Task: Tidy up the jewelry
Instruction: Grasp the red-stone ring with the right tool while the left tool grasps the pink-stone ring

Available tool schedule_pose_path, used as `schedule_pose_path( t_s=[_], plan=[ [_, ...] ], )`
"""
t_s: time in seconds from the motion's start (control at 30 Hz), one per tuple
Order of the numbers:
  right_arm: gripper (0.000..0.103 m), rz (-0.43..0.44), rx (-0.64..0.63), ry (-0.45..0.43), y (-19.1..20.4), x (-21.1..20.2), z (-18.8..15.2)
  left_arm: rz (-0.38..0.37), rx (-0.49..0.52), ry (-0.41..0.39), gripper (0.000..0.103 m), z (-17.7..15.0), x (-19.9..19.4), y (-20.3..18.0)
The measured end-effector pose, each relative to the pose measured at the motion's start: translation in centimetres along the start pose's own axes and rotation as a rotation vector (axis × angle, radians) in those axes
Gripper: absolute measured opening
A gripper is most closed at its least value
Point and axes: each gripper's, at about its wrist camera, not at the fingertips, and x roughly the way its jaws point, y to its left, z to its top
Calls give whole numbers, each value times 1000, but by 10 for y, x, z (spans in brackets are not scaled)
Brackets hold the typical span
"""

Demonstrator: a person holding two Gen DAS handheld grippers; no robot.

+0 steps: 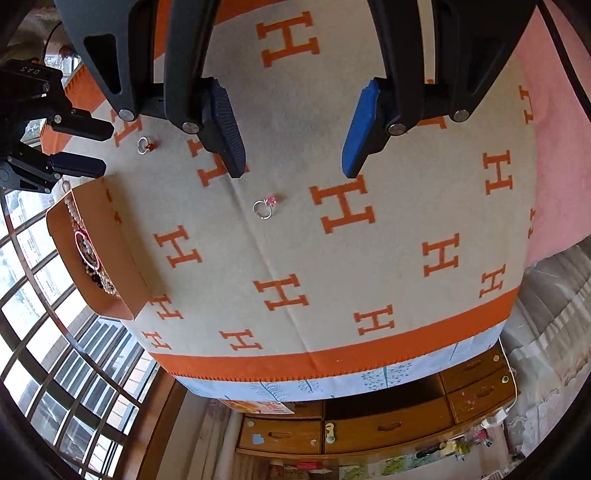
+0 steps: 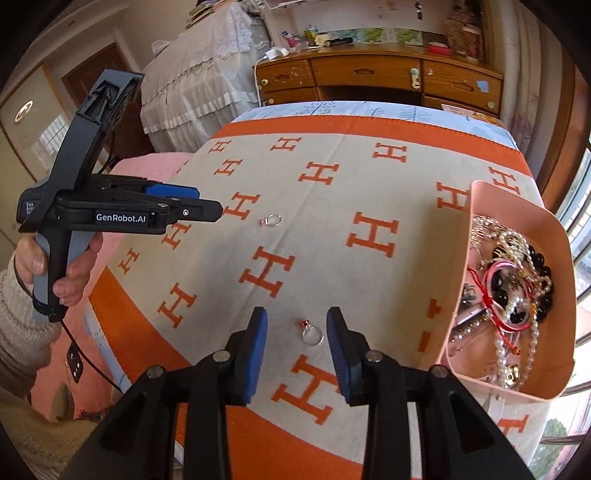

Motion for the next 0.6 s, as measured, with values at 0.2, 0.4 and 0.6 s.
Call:
schedule_pose_path(
  t_s=[0.2, 0.4, 0.6],
  plan=[
    [34, -74, -141, 56, 14, 30, -8, 3, 109, -17, 53, -8, 19, -4],
    [33, -113, -214, 61, 18, 45, -14, -8, 173, -24, 53, -8, 37, -7],
    [15, -120, -216, 52, 17, 44, -14, 4, 207, -30, 53, -1, 49, -12]
  ],
)
